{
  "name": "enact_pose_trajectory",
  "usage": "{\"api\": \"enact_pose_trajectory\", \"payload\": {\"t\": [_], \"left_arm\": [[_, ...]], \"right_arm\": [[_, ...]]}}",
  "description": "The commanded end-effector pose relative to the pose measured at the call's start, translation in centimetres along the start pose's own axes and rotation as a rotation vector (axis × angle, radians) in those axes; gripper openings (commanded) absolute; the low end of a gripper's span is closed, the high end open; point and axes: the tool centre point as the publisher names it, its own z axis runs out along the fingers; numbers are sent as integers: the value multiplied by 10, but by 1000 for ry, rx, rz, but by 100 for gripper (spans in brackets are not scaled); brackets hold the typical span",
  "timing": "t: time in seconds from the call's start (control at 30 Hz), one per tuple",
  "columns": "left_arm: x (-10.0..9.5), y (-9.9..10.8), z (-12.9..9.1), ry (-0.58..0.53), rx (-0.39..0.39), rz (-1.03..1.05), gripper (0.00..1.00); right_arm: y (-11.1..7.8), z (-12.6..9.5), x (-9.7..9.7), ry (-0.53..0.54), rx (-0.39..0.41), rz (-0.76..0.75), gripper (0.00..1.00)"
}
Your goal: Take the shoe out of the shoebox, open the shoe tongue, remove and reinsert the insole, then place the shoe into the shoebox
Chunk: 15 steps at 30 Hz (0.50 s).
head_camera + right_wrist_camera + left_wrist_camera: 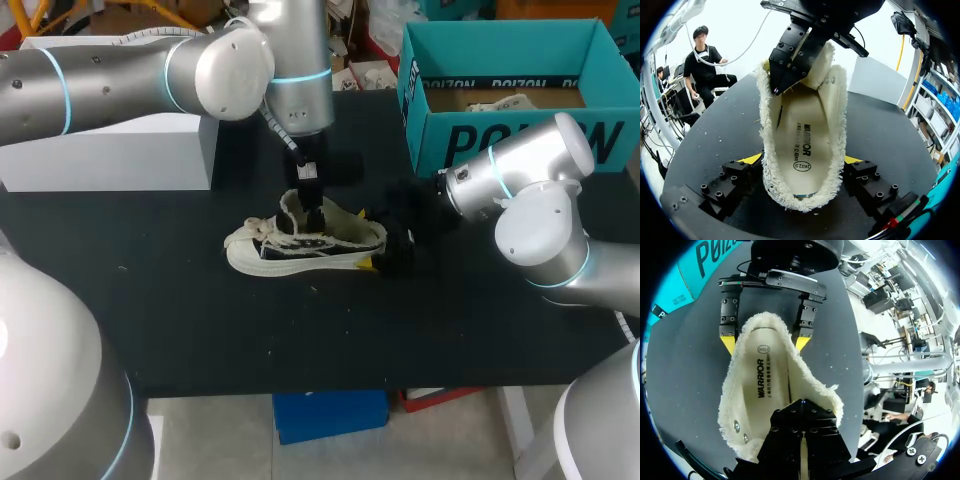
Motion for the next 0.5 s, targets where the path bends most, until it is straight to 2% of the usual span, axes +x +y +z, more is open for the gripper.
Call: {"api": "enact_pose_trajectory", "payload": {"t": [0.03, 0.5], "left_arm": [[-6, -3, 8, 10, -5, -2, 0], [-7, -4, 29, 3, -21, -10, 0]], "right_arm": [[-2, 3, -1, -1, 1, 2, 0], [-2, 3, -1, -1, 1, 2, 0]]}}
